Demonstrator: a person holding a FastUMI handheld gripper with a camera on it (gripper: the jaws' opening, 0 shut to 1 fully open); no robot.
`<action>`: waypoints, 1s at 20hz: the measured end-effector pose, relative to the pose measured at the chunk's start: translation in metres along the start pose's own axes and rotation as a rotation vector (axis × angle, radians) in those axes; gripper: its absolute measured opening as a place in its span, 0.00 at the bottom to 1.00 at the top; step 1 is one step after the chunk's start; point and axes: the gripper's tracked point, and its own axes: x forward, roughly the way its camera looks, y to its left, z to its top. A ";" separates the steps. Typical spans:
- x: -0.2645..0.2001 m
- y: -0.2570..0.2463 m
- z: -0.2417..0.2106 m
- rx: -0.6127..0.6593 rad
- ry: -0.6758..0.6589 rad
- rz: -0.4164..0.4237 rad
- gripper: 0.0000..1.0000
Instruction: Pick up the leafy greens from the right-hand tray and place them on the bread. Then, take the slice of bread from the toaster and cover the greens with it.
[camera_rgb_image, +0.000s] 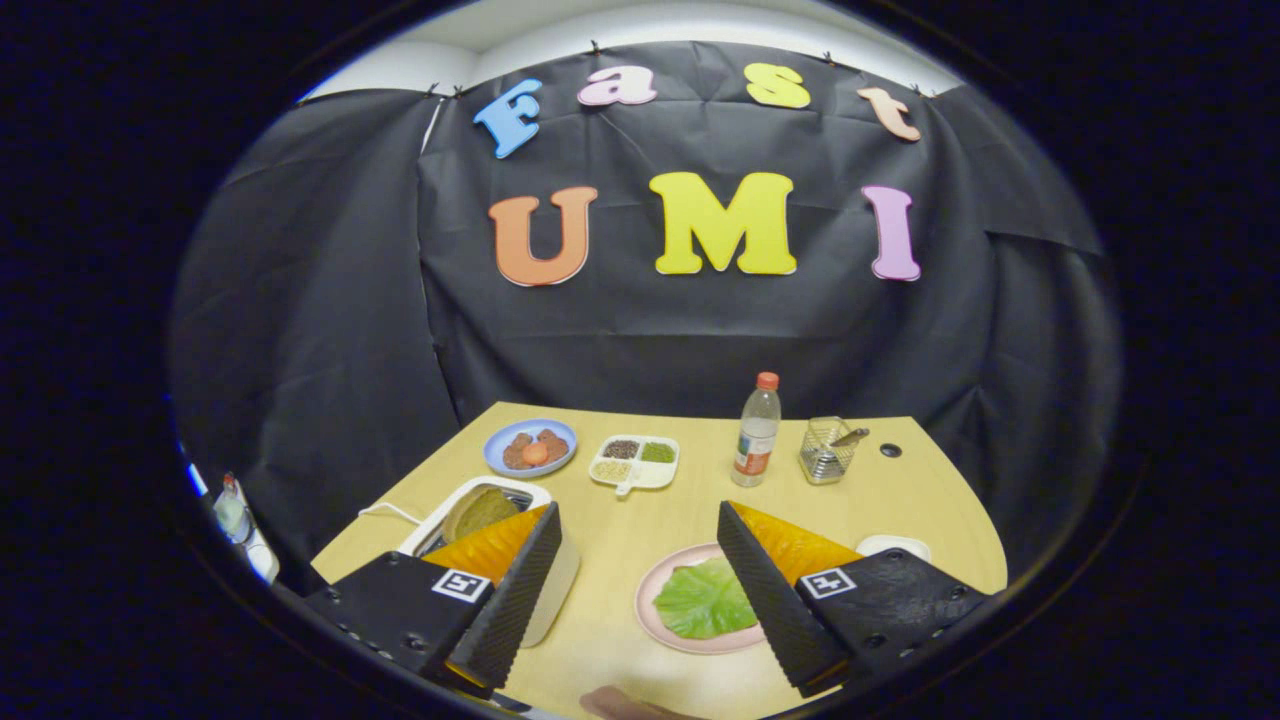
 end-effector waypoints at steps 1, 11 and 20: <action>0.004 0.010 0.000 -0.010 0.012 -0.003 0.96; 0.077 0.113 -0.027 -0.096 0.205 0.052 0.97; 0.104 0.124 -0.054 -0.069 0.421 -0.030 0.63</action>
